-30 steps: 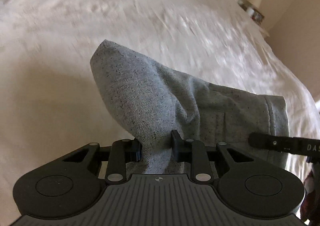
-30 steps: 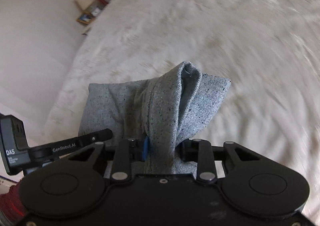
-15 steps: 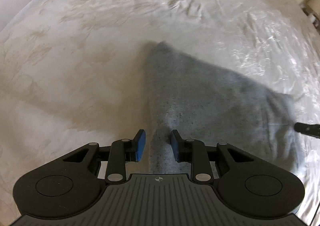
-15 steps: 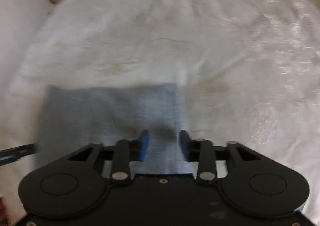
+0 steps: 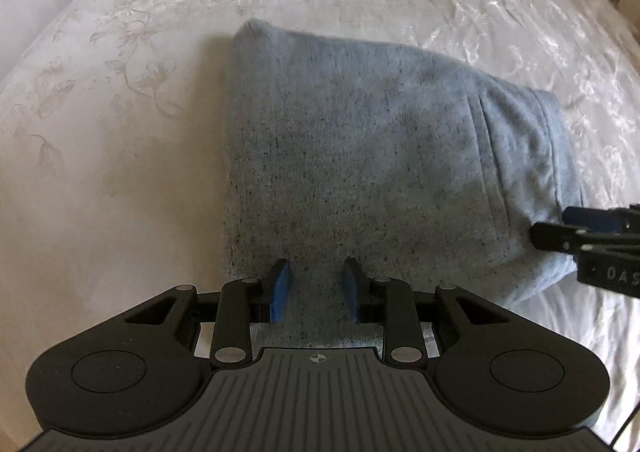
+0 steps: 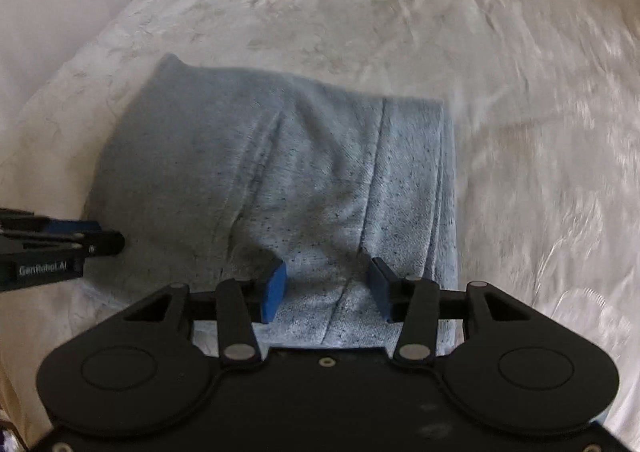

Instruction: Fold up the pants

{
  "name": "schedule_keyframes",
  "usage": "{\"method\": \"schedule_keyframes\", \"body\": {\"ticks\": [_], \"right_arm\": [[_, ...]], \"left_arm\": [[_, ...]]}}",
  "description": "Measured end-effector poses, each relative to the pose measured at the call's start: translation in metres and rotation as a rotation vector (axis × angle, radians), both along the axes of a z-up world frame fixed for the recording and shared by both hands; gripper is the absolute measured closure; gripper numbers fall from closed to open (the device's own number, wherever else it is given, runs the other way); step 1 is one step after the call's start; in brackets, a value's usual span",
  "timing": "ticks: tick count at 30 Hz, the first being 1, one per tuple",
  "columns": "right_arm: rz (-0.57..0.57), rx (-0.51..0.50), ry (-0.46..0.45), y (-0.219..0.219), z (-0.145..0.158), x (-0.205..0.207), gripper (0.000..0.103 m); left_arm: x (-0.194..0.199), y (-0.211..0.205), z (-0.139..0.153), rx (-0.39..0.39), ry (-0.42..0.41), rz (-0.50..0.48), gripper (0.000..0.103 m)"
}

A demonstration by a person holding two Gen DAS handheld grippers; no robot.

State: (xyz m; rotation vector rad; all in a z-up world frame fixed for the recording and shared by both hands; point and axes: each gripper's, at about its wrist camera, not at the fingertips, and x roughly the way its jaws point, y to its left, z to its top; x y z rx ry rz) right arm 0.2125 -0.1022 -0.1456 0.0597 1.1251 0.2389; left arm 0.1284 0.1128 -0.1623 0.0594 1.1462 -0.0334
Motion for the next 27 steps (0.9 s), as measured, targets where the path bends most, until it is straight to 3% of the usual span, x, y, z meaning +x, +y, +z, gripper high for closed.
{"method": "schedule_keyframes", "body": {"ticks": [3,6,13,18,23,27], "right_arm": [[-0.004,0.013,-0.016,-0.003,0.011,0.001,0.053],[-0.029,0.031,-0.061,-0.009,0.030,-0.004,0.045],[-0.094,0.082,-0.179,-0.022,0.092,-0.038,0.015],[-0.133,0.149,-0.168,-0.025,0.117,-0.074,0.014],[-0.142,0.152,-0.172,-0.019,0.129,-0.107,0.011],[-0.130,0.144,-0.188,-0.012,0.140,-0.124,0.005]], "left_arm": [[0.001,0.001,0.010,-0.005,-0.012,-0.005,0.075],[-0.005,0.003,0.023,-0.027,-0.025,-0.003,0.075],[-0.028,0.002,0.056,-0.056,-0.077,0.050,0.075],[-0.048,-0.001,0.081,-0.094,-0.128,0.054,0.075],[-0.073,-0.006,0.102,-0.088,-0.205,0.050,0.073],[-0.092,-0.009,0.118,-0.102,-0.236,0.046,0.060]]}}
